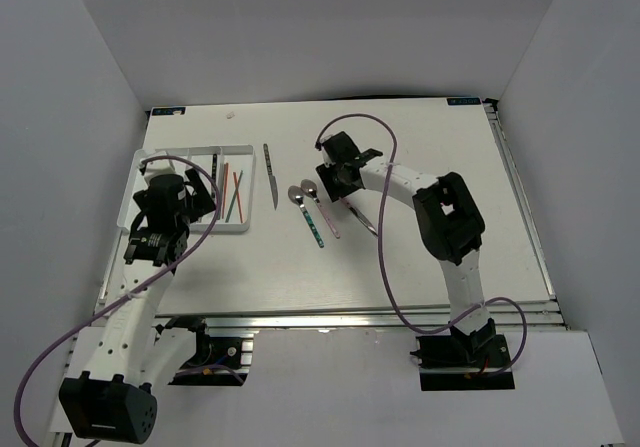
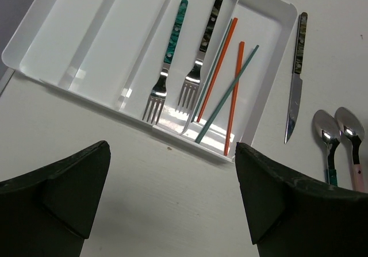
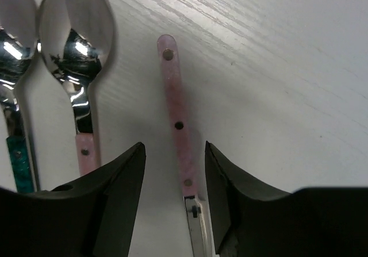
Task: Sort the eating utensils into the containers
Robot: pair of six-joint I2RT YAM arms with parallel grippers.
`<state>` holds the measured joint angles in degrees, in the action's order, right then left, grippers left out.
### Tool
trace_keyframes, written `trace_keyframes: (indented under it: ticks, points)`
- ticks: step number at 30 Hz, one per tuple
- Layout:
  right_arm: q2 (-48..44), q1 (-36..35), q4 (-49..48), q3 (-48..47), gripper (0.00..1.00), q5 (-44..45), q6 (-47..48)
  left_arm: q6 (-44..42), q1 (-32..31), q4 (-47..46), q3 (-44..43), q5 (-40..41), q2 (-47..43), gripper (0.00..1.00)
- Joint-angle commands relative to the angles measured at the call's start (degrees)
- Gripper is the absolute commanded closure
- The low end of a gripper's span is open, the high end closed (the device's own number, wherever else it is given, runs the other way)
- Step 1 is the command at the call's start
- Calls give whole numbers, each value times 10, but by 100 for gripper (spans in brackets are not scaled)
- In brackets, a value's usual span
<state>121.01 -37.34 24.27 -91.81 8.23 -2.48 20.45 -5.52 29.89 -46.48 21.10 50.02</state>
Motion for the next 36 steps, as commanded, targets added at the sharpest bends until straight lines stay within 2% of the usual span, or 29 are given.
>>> trace_keyframes:
  ticks: [1,4,6,7,8,10,11,13,14,15,17,18,19,20,21,23,28,33,36]
  points:
    - [26,6,33,-42,50,9,20,4,-4,-16,-5,-27,2,2]
    - [42,11,32,-35,51,14,19,3,-5,-18,-4,-32,4,2]
    - [49,16,31,-30,58,7,20,3,-5,-19,-2,-36,3,2]
    - [55,17,31,-28,66,-4,20,3,-5,-19,-3,-42,4,2]
    - [58,17,32,-22,79,-7,20,3,-5,-20,-2,-47,4,2]
    - [58,17,38,-13,90,-16,20,8,-5,-26,-2,-82,11,2]
    - [56,17,39,-9,100,-17,20,11,-5,-30,-2,-106,16,2]
    - [30,17,42,4,100,-8,10,41,-5,-51,2,-162,32,2]
    - [16,17,42,9,100,-1,1,56,-5,-82,5,-239,40,2]
    - [2,20,46,17,100,10,-35,77,-8,-103,10,-278,47,2]
    - [-54,24,46,32,100,14,-76,147,-47,-175,24,-327,73,2]
    - [-101,24,36,63,100,10,-109,166,-73,-194,24,-318,80,2]
    - [-125,24,27,81,100,-1,-124,195,-128,-209,16,-302,97,2]
    - [-153,24,-12,103,100,-17,-137,208,-150,-245,10,-289,108,2]
    - [-204,24,-35,151,100,-58,-155,235,-184,-267,3,-287,132,2]
    - [-253,24,-83,195,100,-98,-176,262,-206,-331,-2,-292,158,2]
    - [-382,15,-156,315,100,-187,-230,317,-283,-373,-25,-237,212,2]
    - [-454,3,-214,355,100,-257,-243,333,-323,-401,-55,-224,273,7]
    - [-467,-7,-211,353,100,-273,-244,335,-339,-416,-65,-220,291,16]
